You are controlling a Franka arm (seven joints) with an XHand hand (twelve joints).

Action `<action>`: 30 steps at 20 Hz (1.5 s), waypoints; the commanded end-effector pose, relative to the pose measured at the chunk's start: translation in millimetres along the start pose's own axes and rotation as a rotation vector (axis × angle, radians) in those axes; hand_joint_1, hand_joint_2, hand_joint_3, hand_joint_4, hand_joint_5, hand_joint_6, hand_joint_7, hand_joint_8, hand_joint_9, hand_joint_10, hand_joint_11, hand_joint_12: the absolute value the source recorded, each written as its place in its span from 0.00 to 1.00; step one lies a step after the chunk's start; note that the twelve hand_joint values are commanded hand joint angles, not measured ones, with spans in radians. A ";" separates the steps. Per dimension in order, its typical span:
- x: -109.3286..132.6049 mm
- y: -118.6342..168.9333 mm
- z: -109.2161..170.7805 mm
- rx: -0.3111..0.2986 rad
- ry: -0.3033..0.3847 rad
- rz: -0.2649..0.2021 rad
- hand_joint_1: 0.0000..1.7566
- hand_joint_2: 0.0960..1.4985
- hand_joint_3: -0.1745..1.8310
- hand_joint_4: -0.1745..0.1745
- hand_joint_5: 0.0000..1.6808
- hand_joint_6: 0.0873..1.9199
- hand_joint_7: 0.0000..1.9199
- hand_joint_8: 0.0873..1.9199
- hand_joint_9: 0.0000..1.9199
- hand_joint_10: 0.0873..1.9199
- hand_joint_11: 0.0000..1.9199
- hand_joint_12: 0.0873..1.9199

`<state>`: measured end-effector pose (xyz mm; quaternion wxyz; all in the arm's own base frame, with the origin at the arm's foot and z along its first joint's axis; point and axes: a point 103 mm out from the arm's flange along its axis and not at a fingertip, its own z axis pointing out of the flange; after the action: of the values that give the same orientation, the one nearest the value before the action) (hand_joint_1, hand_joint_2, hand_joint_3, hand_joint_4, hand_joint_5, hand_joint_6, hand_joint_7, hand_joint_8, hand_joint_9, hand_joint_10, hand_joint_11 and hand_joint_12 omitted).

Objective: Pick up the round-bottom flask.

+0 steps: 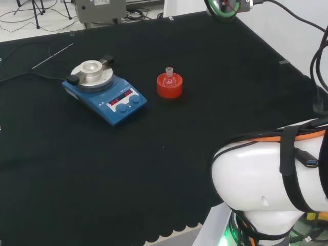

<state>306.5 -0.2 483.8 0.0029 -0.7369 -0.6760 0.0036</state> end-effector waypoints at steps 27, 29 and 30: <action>4.4 60.0 64.4 0.002 0.076 0.069 0.10 0.81 0.20 0.51 0.20 0.00 0.11 0.23 0.13 0.30 0.00 0.59; -3.4 77.0 79.2 0.010 0.090 0.072 0.10 0.81 0.20 0.50 0.21 0.00 0.11 0.23 0.14 0.30 0.00 0.60; -6.7 84.8 85.9 0.013 0.092 0.072 0.11 0.81 0.20 0.50 0.21 0.00 0.11 0.23 0.14 0.30 0.00 0.60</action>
<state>350.6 9.9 439.9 0.0139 -0.7526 -0.6581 -0.0155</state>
